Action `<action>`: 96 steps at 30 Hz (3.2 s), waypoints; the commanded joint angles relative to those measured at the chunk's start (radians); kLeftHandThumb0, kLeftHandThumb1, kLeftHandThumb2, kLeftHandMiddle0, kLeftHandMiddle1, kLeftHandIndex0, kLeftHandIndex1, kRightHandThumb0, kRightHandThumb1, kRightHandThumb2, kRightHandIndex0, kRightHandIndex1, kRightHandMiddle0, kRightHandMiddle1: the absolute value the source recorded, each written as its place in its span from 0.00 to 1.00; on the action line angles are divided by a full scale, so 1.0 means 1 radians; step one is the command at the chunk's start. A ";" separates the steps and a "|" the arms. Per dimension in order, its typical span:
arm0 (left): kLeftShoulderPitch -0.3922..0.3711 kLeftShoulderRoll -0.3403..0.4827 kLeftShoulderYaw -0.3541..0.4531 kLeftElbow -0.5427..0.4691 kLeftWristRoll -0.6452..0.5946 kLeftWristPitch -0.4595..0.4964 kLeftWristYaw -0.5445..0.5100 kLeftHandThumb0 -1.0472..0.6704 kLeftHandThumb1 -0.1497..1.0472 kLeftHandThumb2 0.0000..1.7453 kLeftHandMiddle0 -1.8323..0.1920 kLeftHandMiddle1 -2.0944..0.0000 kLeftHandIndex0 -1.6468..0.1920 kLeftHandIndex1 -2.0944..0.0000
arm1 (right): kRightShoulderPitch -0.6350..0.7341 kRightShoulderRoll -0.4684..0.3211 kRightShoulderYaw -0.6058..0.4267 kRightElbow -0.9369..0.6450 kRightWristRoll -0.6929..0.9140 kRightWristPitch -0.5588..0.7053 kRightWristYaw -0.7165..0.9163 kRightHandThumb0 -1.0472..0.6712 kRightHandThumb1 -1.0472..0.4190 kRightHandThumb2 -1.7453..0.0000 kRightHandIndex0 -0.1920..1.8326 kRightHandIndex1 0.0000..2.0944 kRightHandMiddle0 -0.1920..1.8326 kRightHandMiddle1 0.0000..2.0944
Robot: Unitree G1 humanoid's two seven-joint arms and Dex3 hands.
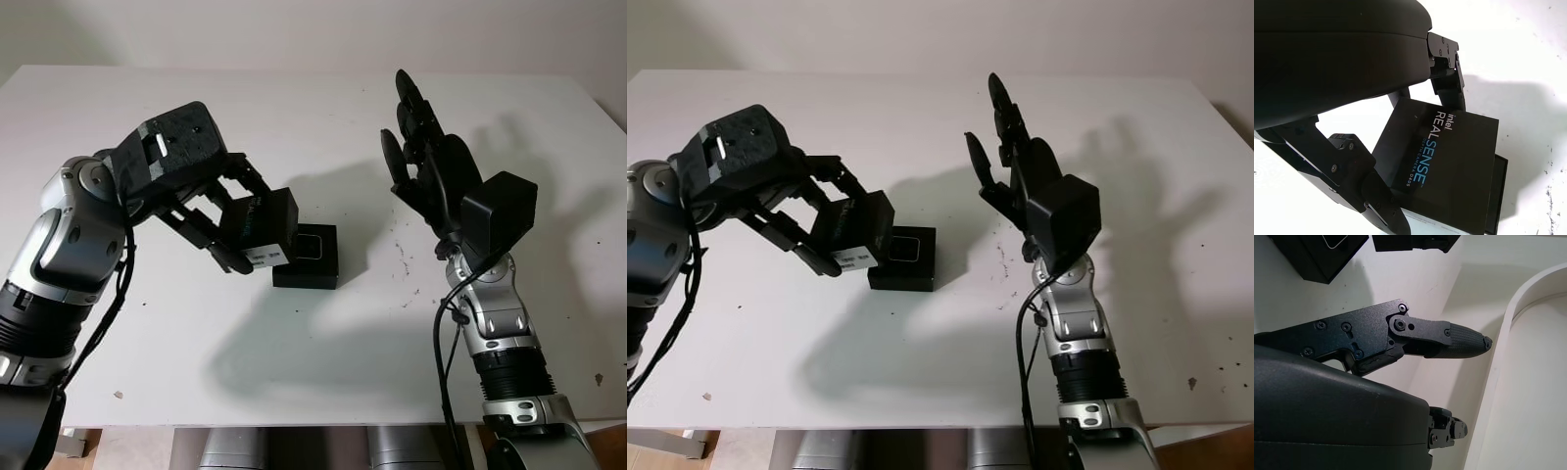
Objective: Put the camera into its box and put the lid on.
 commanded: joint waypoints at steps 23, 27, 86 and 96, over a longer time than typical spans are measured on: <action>-0.022 -0.082 -0.120 0.092 0.096 -0.142 0.159 0.55 0.90 0.03 0.65 0.17 0.73 0.19 | 0.024 0.046 0.024 -0.026 -0.018 -0.035 -0.028 0.19 0.00 0.68 0.04 0.02 0.07 0.02; -0.033 -0.097 -0.123 0.088 0.108 -0.117 0.150 0.55 0.90 0.03 0.67 0.16 0.74 0.16 | 0.022 0.049 0.023 -0.022 -0.022 -0.043 -0.032 0.19 0.00 0.68 0.04 0.02 0.07 0.02; -0.186 -0.171 -0.313 0.116 0.150 0.125 0.048 0.51 0.88 0.03 0.70 0.12 0.73 0.15 | 0.040 0.089 0.033 -0.030 -0.031 -0.044 -0.071 0.19 0.00 0.70 0.05 0.03 0.08 0.03; -0.178 -0.163 -0.346 0.114 0.203 0.077 0.038 0.50 0.87 0.03 0.75 0.12 0.76 0.21 | 0.041 0.095 0.037 -0.024 -0.040 -0.054 -0.084 0.19 0.00 0.70 0.06 0.03 0.09 0.03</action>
